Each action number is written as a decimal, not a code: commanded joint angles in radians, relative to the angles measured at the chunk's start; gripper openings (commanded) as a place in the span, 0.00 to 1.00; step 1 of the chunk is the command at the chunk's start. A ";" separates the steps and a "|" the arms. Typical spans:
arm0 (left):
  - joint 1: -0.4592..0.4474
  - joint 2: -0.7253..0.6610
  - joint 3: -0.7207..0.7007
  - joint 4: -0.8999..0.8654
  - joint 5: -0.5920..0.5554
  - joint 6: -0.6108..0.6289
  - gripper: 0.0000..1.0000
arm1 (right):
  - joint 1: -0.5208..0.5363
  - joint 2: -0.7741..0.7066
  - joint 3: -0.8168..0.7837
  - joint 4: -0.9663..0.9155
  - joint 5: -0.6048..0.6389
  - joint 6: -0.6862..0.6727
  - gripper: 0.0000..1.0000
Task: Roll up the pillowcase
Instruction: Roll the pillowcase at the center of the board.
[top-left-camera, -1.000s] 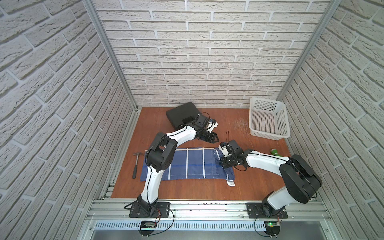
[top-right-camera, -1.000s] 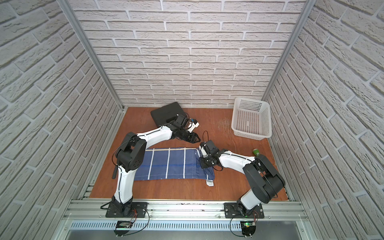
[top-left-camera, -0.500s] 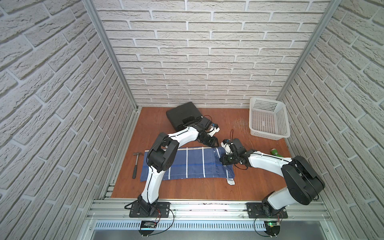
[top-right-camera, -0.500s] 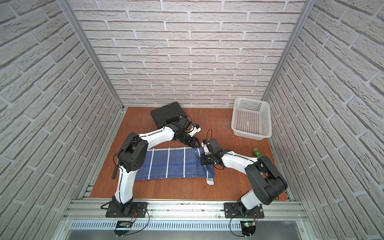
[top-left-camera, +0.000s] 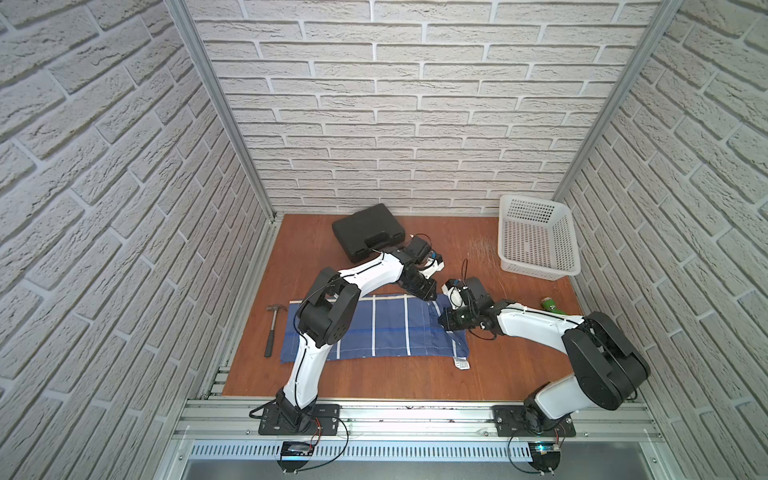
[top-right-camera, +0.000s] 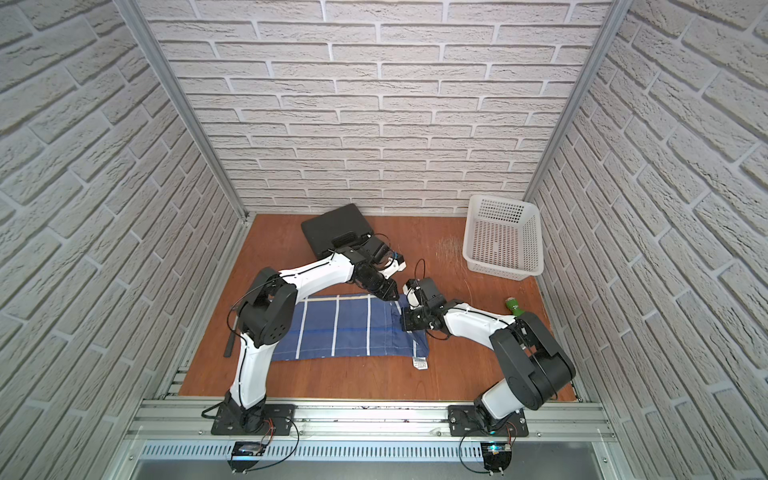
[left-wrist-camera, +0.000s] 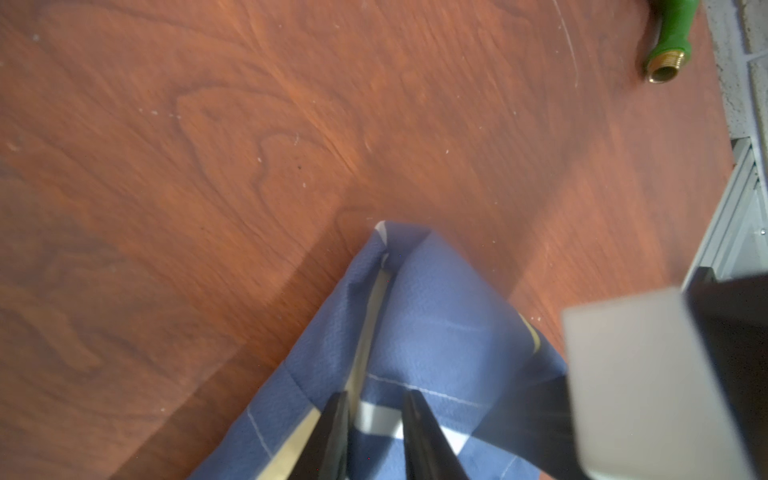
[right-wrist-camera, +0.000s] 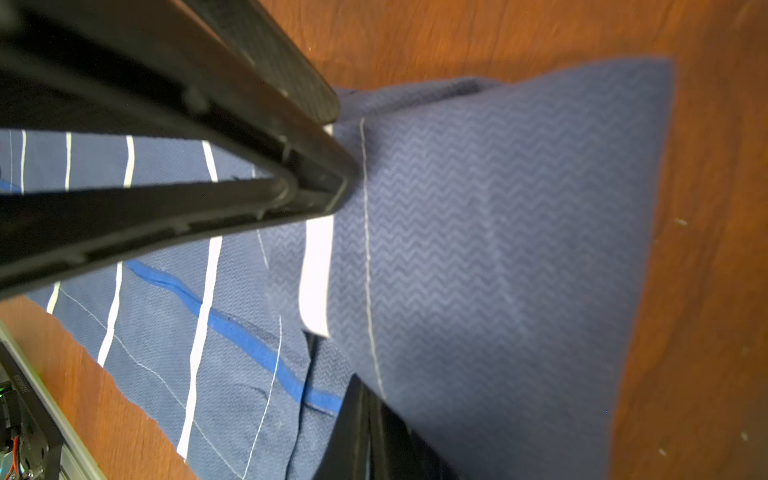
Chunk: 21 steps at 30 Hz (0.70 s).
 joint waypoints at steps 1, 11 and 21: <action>-0.004 -0.009 0.019 0.017 0.039 0.006 0.28 | -0.004 -0.017 -0.004 0.020 -0.009 -0.005 0.06; -0.009 -0.004 0.029 0.011 0.049 0.018 0.04 | -0.003 -0.014 -0.001 0.012 -0.015 -0.013 0.06; 0.014 0.075 0.126 0.006 0.074 0.064 0.00 | -0.005 -0.144 0.052 -0.144 -0.019 -0.086 0.22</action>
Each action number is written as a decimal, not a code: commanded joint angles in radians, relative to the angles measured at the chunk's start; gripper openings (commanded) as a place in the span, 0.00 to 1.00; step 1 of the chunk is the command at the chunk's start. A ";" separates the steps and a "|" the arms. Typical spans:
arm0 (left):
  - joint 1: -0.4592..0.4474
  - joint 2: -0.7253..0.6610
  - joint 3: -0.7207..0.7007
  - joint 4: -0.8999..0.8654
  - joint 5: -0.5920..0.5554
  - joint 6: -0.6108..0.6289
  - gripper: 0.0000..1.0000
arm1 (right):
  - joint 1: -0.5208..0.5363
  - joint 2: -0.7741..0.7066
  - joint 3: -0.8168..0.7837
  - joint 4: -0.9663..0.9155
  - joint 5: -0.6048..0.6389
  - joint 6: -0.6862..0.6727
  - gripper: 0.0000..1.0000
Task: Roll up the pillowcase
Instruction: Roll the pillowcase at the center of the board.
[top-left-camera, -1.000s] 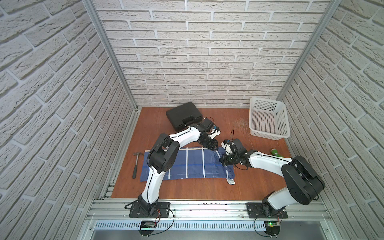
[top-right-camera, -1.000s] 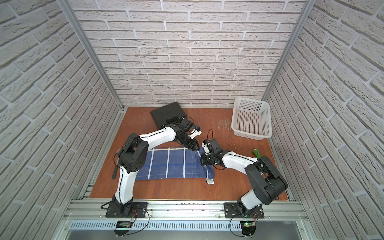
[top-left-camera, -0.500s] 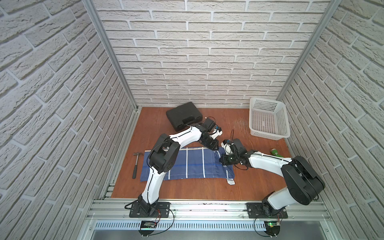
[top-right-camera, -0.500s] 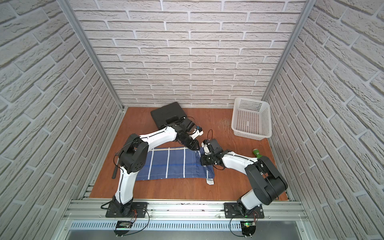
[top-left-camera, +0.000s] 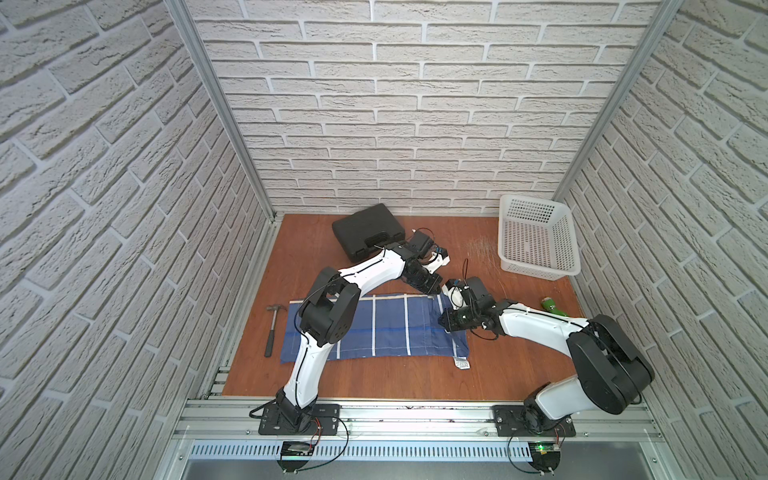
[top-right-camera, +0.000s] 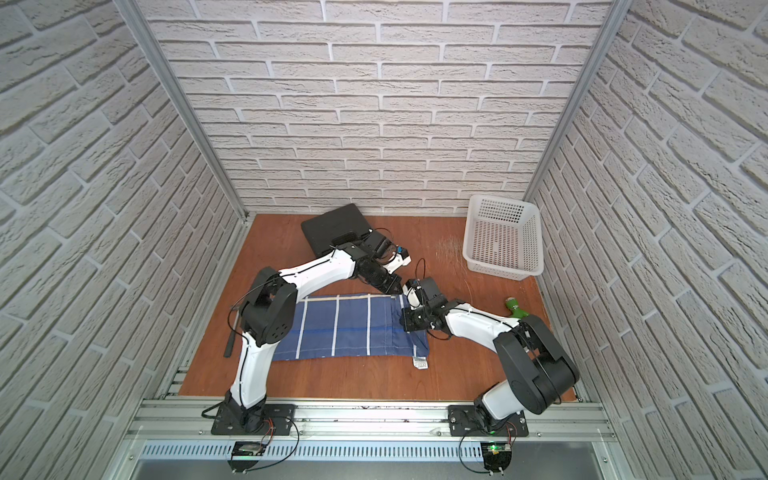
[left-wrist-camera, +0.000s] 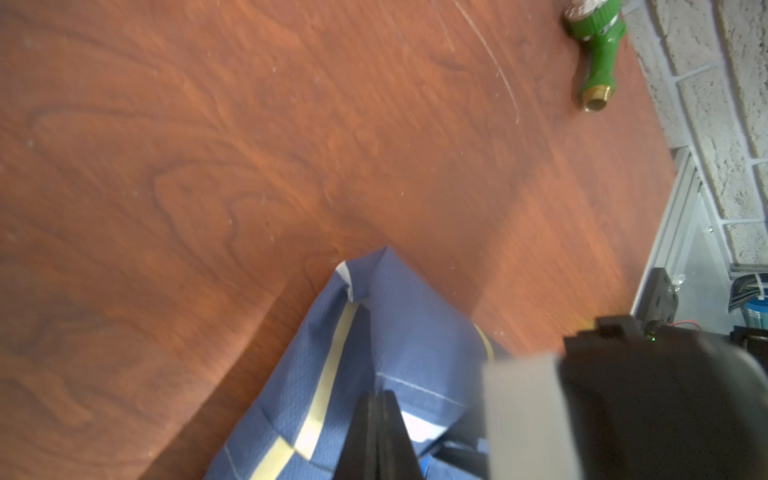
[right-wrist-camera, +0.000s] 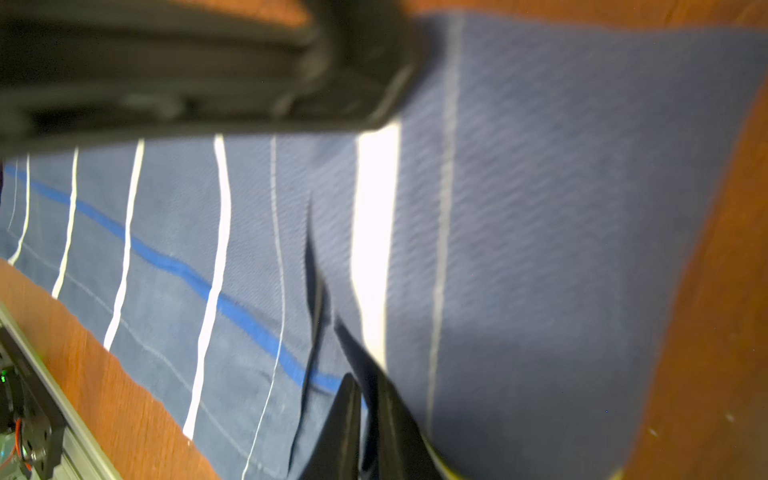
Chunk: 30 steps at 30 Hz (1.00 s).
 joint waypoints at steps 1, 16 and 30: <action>0.017 0.053 0.043 0.005 0.029 0.039 0.00 | -0.003 -0.106 0.052 -0.110 -0.003 -0.060 0.25; 0.039 0.125 0.094 -0.046 0.029 0.079 0.02 | -0.028 -0.184 0.034 -0.240 -0.035 -0.208 0.23; 0.049 0.162 0.097 -0.033 0.000 0.077 0.06 | 0.067 0.010 -0.010 -0.172 -0.030 -0.198 0.17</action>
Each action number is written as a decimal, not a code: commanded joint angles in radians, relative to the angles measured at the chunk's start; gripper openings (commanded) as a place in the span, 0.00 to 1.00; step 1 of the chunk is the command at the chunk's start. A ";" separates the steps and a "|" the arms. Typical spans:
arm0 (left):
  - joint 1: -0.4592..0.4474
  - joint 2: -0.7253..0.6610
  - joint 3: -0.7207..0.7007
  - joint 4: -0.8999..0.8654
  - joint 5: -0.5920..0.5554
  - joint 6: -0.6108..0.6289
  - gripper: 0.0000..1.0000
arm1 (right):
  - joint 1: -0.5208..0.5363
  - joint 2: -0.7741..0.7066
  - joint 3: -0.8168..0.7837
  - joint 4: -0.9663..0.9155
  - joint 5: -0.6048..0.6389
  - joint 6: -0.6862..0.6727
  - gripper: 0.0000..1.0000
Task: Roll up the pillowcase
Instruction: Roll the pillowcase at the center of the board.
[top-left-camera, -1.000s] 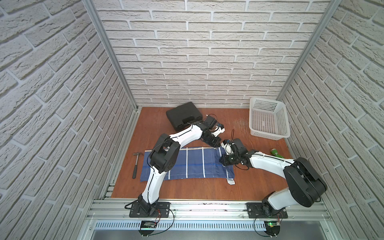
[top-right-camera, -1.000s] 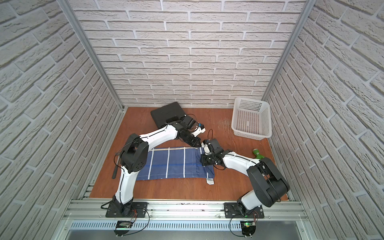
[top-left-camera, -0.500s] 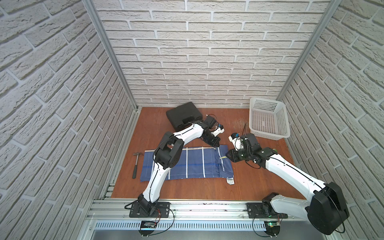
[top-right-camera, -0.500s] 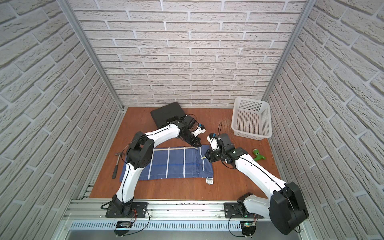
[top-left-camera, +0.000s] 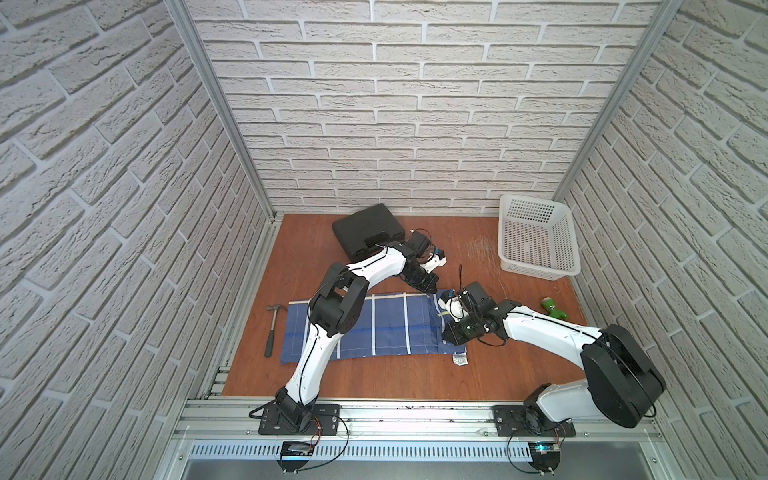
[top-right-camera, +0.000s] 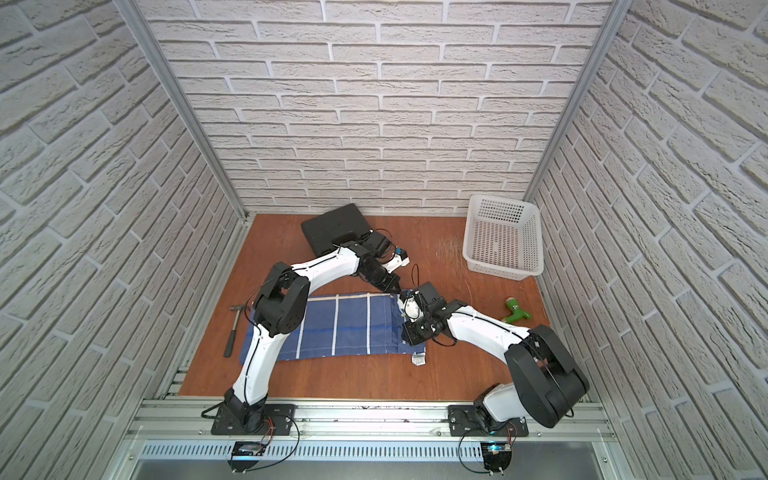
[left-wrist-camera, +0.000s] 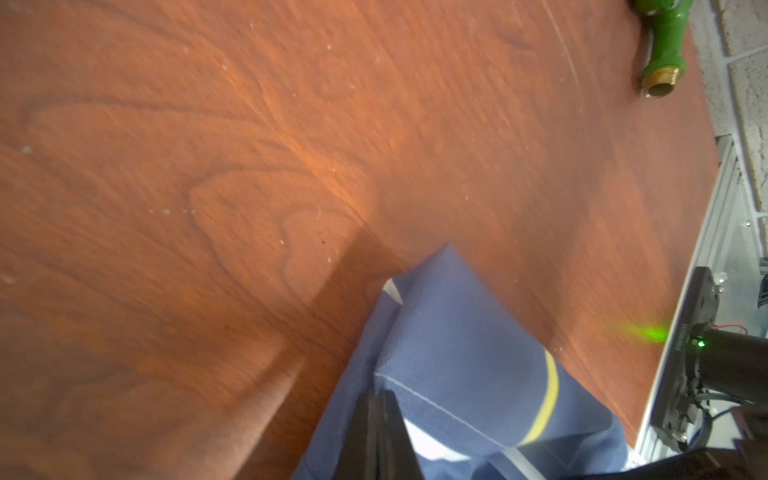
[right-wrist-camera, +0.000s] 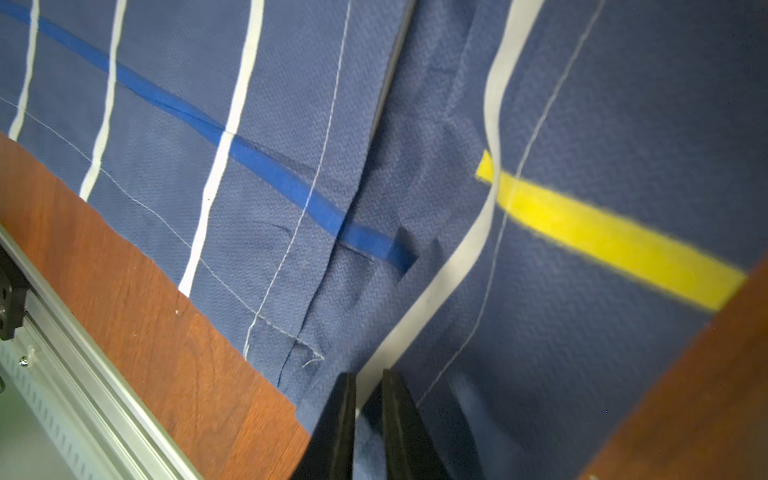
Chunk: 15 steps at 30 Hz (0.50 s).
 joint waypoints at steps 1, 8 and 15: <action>0.006 0.028 0.014 0.006 -0.022 0.016 0.07 | 0.013 0.025 -0.020 0.039 0.007 0.003 0.17; 0.002 0.044 0.010 0.079 -0.078 0.010 0.09 | 0.019 0.043 -0.009 0.011 0.021 0.018 0.14; -0.013 0.103 0.073 0.061 -0.074 -0.011 0.12 | 0.034 0.055 0.014 -0.017 0.012 0.013 0.12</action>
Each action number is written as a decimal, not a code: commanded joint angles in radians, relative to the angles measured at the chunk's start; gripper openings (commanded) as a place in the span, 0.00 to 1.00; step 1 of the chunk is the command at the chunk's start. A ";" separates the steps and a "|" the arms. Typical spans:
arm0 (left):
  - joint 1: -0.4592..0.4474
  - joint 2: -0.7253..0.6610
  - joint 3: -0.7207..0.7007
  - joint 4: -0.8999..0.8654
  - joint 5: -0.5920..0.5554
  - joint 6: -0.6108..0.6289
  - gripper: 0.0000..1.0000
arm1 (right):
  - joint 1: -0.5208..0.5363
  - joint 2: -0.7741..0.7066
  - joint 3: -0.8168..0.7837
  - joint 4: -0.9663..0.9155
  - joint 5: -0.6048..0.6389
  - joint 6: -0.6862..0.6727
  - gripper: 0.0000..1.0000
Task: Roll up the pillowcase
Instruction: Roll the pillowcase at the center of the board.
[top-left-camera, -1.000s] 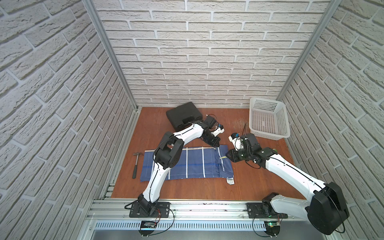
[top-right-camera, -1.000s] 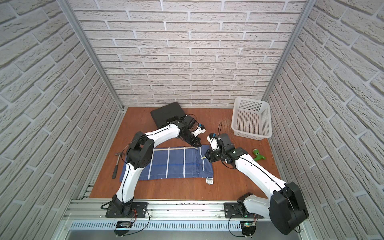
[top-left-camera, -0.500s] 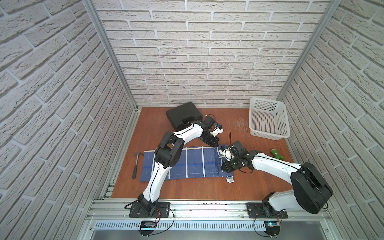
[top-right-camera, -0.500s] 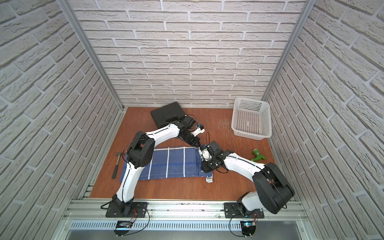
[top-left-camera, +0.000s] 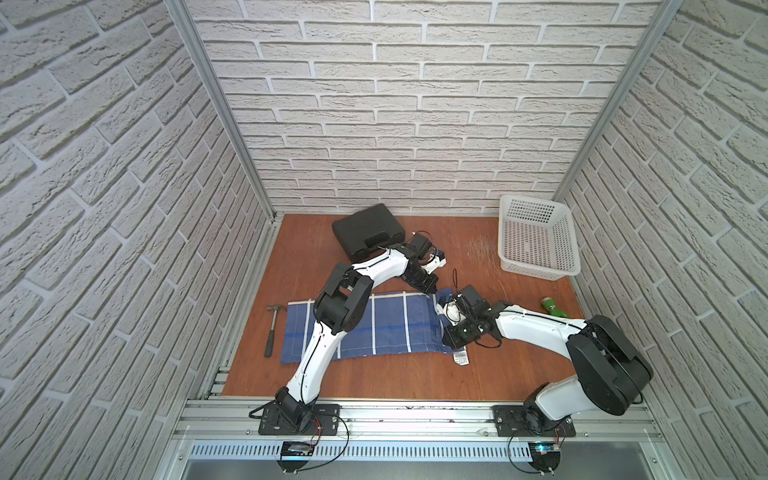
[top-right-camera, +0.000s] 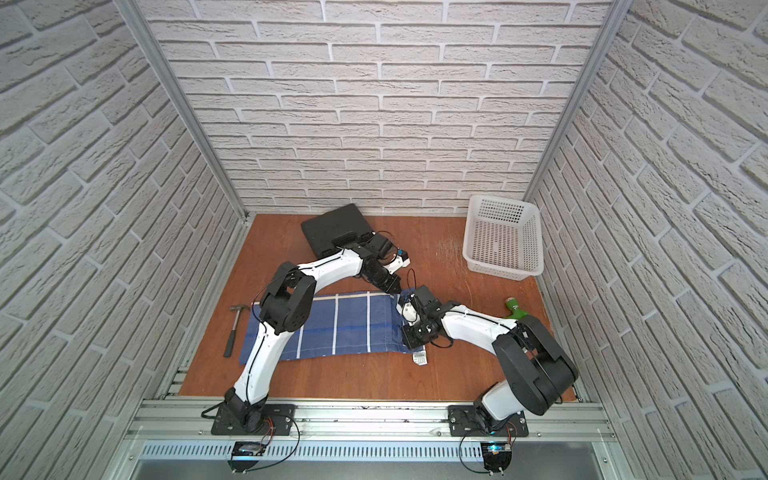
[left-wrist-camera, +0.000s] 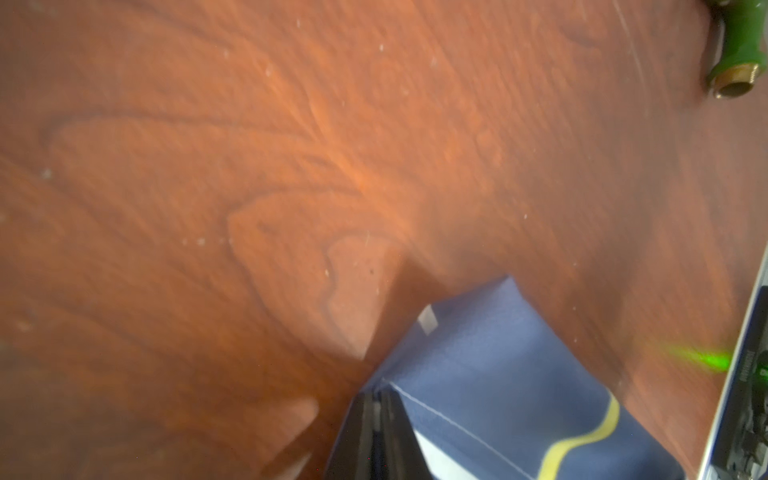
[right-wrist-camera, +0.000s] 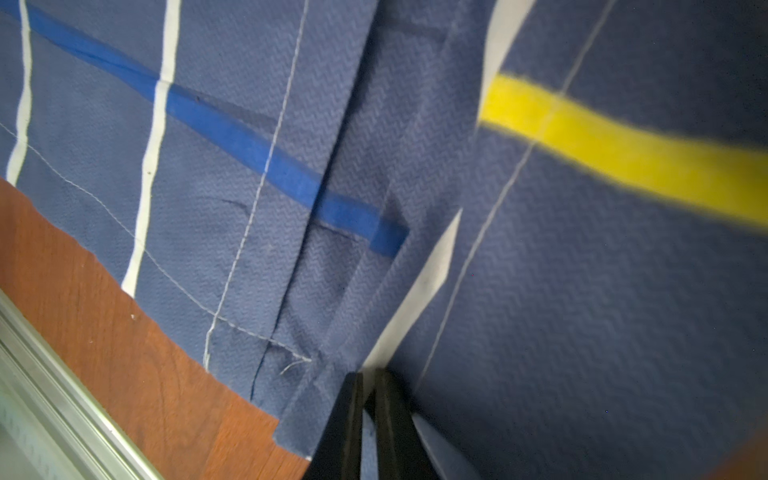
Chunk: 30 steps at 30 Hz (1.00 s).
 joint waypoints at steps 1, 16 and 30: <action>-0.010 0.046 0.026 0.016 -0.027 -0.009 0.12 | 0.015 -0.008 0.021 -0.027 -0.010 -0.002 0.12; -0.013 0.021 0.068 -0.032 -0.053 0.016 0.35 | -0.243 -0.202 0.031 0.001 -0.129 0.113 0.51; -0.057 -0.178 -0.023 -0.029 -0.170 -0.012 0.54 | -0.386 0.029 -0.028 0.252 -0.267 0.205 0.58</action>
